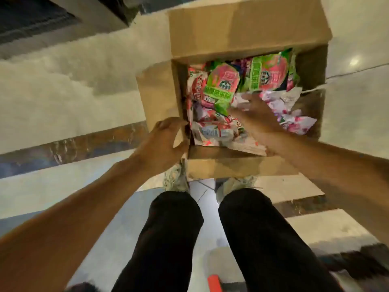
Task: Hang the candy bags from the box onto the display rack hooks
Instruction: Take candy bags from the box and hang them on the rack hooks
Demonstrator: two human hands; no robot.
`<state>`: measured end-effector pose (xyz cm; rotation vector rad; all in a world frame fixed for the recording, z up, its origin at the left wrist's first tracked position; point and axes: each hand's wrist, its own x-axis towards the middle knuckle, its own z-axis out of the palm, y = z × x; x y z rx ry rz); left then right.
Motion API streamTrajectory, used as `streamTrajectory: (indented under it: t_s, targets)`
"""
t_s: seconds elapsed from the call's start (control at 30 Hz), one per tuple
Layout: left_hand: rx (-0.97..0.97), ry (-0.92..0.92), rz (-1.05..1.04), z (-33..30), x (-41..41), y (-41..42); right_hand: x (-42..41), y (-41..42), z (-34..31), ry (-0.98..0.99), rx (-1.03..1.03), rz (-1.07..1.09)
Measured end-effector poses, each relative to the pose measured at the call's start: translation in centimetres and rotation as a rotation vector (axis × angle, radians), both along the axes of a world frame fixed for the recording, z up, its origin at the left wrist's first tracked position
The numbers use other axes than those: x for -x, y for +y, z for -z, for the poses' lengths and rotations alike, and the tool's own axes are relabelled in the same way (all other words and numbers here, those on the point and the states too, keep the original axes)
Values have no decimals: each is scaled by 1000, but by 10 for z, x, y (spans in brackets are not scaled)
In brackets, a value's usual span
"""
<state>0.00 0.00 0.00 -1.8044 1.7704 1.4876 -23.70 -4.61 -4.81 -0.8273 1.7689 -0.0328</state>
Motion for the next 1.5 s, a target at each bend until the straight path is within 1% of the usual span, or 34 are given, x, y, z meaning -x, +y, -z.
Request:
streamTrajectory:
  t_s: [0.1, 0.13, 0.27, 0.4, 0.5, 0.63, 0.73, 0.83, 0.9, 0.97, 1.03, 1.1, 1.17, 1.2, 1.23, 1.27, 1.3, 1.33, 1.4, 1.43, 1.5]
  targets:
    - [41, 27, 16, 33, 6, -13, -17, -29, 42, 162, 206, -11]
    - [53, 24, 11, 40, 8, -18, -23, -35, 53, 199, 236, -14]
    - [179, 20, 9, 59, 10, -20, -27, -34, 90, 238, 232, 12]
    - [173, 85, -5, 58, 17, -13, -22, -27, 92, 251, 236, 3]
    - [116, 57, -77, 50, 18, -8, -22, -23, 78, 278, 227, -7]
    - [84, 15, -86, 33, 18, -7, -27, -28, 64, 187, 154, 27]
    - [113, 30, -44, 31, 14, -13, -36, -38, 66, 140, 135, -27]
    - [124, 7, -15, 35, 8, -24, -46, -31, 64, 140, 166, -87]
    - [107, 23, -80, 37, 9, -26, -48, -14, 57, 127, 227, -80]
    - [81, 55, -226, 37, 13, -22, -45, 4, 43, 15, 297, -18]
    - [25, 82, -410, 32, 20, -18, -33, 18, 21, -109, 322, 27]
    - [-77, 154, -589, 23, 28, -19, -16, 24, -6, -191, 266, 2]
    - [-200, 305, -720, 10, 37, -21, 1, 27, -30, -279, 183, 10]
    - [-287, 392, -759, 3, 42, -23, 8, 27, -40, -304, 158, 14]
    - [-379, 465, -755, -3, 47, -25, 16, 26, -48, -313, 147, 25]
    - [-445, 510, -718, -8, 53, -26, 21, 23, -56, -320, 139, 41]
    - [-467, 521, -689, -12, 58, -27, 26, 21, -61, -323, 123, 77]
    - [-457, 516, -695, -14, 64, -28, 31, 18, -64, -331, 114, 135]
    - [-369, 475, -765, -13, 76, -33, 43, 11, -64, -331, 118, 303]
    - [-310, 454, -799, -11, 79, -35, 49, 7, -59, -293, 143, 399]
    - [-222, 433, -848, -5, 83, -40, 59, -3, -42, -134, 227, 528]
